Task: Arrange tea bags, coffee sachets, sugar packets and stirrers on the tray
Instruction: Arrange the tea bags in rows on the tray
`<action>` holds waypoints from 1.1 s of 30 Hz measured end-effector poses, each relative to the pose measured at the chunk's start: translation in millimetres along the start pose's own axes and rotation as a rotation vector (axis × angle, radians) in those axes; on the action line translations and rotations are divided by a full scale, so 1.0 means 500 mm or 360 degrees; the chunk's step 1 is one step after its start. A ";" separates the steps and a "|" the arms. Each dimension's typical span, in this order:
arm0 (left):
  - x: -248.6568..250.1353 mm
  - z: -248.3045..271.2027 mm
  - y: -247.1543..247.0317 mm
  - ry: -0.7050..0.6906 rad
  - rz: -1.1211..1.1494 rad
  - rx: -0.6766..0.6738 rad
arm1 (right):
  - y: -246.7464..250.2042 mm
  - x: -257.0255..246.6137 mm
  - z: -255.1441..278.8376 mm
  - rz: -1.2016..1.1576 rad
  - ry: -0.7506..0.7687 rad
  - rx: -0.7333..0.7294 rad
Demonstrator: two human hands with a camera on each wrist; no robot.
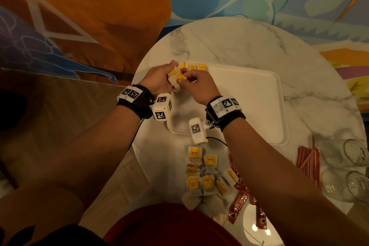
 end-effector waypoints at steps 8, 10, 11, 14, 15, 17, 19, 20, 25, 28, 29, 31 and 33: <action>0.000 0.018 0.003 0.0072 -0.0042 -0.0038 | 0.046 -0.001 0.007 -0.0249 -0.0095 0.0187; -0.002 0.019 0.002 0.0044 -0.0126 -0.0069 | 0.054 -0.002 0.010 -0.0323 -0.0120 0.0190; -0.003 0.019 -0.001 0.0024 -0.0176 -0.0079 | 0.055 -0.004 0.013 -0.0337 -0.0122 0.0185; -0.007 0.018 -0.008 -0.0032 -0.0284 -0.0097 | 0.049 -0.004 0.024 -0.0388 -0.0160 0.0152; -0.009 0.018 -0.009 -0.0049 -0.0310 -0.0091 | 0.045 -0.002 0.028 -0.0410 -0.0170 0.0132; -0.013 0.018 -0.004 -0.0078 -0.0362 -0.0066 | 0.039 0.003 0.036 -0.0433 -0.0169 0.0084; -0.016 0.019 0.002 -0.0099 -0.0393 -0.0030 | 0.034 0.004 0.047 -0.0426 -0.0126 0.0038; -0.018 0.021 0.003 -0.0110 -0.0397 -0.0014 | 0.034 0.005 0.052 -0.0426 -0.0117 0.0029; -0.017 0.029 0.003 -0.0161 -0.0281 0.0065 | 0.052 0.011 0.061 -0.0449 -0.0139 0.0132; -0.013 0.026 0.014 -0.0199 -0.0191 0.0118 | 0.082 -0.004 0.054 -0.0492 -0.0081 0.0224; -0.010 0.027 0.018 -0.0214 -0.0174 0.0143 | 0.094 -0.010 0.049 -0.0499 -0.0068 0.0245; -0.003 0.026 0.024 -0.0241 -0.0189 0.0183 | 0.118 -0.023 0.036 -0.0479 -0.0058 0.0280; 0.002 0.027 0.026 -0.0260 -0.0219 0.0193 | 0.136 -0.032 0.022 -0.0451 -0.0075 0.0327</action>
Point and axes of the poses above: each hand's wrist, its own z-axis away from the middle knuckle, its own y-axis out of the back of the hand, x = y × z, the point moved 4 cm from there along -z, towards the middle knuckle, and after that the axes turned 8 degrees about z, right-handed, at the moved point
